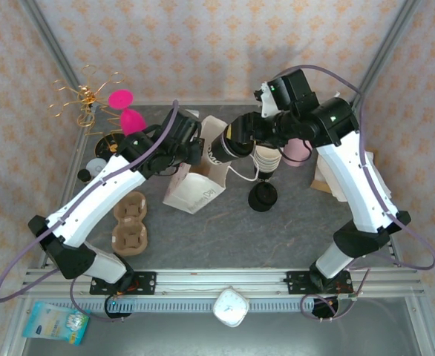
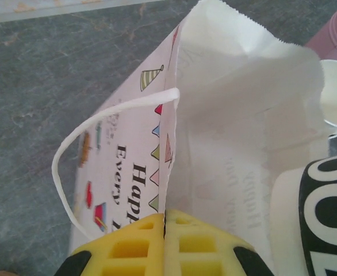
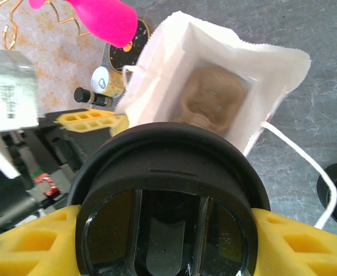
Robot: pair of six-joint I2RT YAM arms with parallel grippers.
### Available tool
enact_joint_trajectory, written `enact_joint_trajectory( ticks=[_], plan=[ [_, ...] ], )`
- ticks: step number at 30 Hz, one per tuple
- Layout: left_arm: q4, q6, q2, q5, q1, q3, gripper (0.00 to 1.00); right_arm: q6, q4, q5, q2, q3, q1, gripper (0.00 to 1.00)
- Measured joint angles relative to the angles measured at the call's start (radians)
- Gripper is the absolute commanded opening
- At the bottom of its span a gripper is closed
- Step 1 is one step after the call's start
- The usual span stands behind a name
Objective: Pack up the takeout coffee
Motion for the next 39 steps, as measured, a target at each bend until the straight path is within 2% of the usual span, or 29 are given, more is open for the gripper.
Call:
enact_joint_trajectory(
  ticks=[4,14,24,30,39],
  plan=[
    [0.010,-0.022,0.000,0.024,0.000,-0.006,0.00,0.000,0.001,0.001,-0.002,0.008,0.000,0.57],
    [0.159,-0.103,-0.065,0.153,-0.007,-0.112,0.00,-0.004,0.001,0.058,0.003,-0.014,0.000,0.56],
    [0.216,-0.161,-0.076,0.156,-0.045,-0.136,0.00,-0.011,0.000,0.141,0.004,-0.099,0.000,0.56],
    [0.270,-0.225,-0.121,0.159,-0.075,-0.213,0.00,-0.015,0.001,0.183,0.007,-0.114,0.003,0.56],
    [0.290,-0.295,-0.124,0.100,-0.121,-0.254,0.00,-0.011,0.001,0.223,0.055,-0.135,0.030,0.55]
  ],
)
